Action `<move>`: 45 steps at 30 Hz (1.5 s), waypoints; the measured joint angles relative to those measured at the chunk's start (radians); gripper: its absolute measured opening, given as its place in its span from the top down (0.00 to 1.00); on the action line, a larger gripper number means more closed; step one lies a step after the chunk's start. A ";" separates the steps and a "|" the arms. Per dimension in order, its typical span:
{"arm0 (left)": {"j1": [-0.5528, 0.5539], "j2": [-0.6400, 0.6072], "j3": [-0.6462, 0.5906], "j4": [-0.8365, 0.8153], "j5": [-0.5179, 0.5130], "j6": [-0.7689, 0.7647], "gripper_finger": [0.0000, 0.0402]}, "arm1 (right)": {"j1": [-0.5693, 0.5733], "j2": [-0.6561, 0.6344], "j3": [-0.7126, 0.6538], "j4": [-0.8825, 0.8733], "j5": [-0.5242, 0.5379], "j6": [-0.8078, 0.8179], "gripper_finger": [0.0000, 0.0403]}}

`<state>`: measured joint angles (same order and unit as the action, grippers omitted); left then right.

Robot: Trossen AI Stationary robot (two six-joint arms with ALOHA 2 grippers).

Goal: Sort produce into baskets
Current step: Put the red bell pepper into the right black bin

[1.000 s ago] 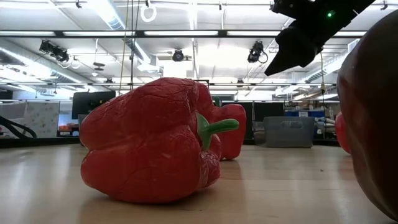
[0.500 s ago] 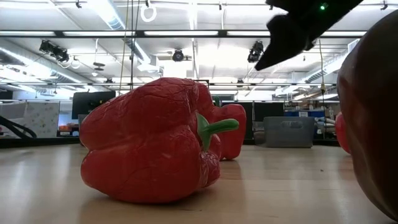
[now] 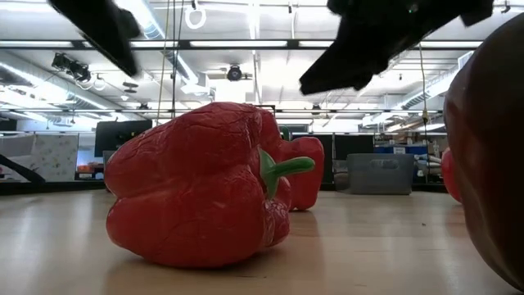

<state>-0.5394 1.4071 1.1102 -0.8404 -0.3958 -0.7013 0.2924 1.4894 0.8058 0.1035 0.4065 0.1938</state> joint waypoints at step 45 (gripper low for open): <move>0.316 -0.022 -0.593 1.345 -0.259 0.688 0.55 | -0.041 0.206 0.000 0.191 -0.177 -0.027 0.99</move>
<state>-0.2238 1.3853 0.5171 0.5048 -0.6551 -0.0131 0.2511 1.6958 0.8059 0.2943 0.2295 0.1669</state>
